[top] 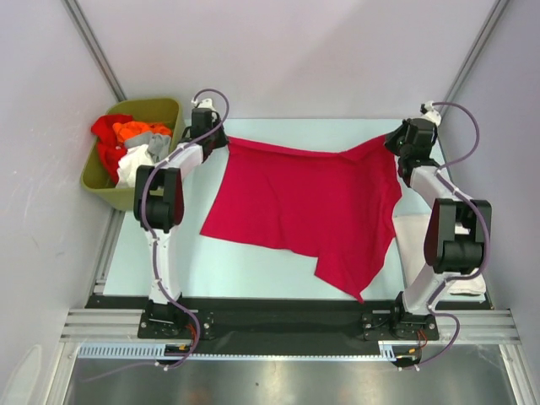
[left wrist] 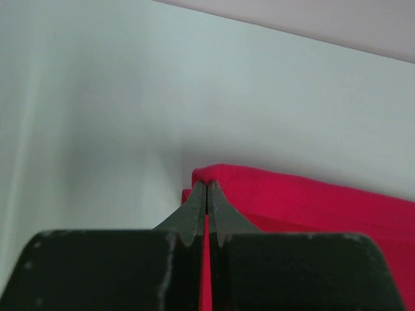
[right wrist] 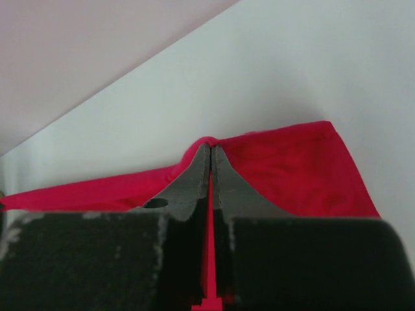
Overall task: Fold and stack the t-shirts
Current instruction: Flatten the tshirt out, then fold the tshirt
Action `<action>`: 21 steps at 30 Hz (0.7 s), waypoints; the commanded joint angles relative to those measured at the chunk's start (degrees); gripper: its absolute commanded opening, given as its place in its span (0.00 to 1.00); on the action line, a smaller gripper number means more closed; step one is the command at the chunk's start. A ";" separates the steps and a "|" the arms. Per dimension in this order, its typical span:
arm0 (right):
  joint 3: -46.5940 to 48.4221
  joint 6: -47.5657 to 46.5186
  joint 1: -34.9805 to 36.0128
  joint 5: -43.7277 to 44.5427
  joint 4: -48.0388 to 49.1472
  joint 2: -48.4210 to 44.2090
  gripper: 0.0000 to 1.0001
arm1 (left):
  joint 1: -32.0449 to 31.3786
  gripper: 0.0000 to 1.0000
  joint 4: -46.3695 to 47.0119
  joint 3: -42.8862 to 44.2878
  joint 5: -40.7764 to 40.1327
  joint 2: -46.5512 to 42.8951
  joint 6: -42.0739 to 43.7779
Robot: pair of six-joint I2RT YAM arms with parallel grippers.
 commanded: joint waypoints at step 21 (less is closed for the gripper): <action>4.40 4.33 -1.24 -1.72 -30.96 -12.14 0.00 | 1.99 0.00 -10.62 -2.00 5.79 -11.63 -3.78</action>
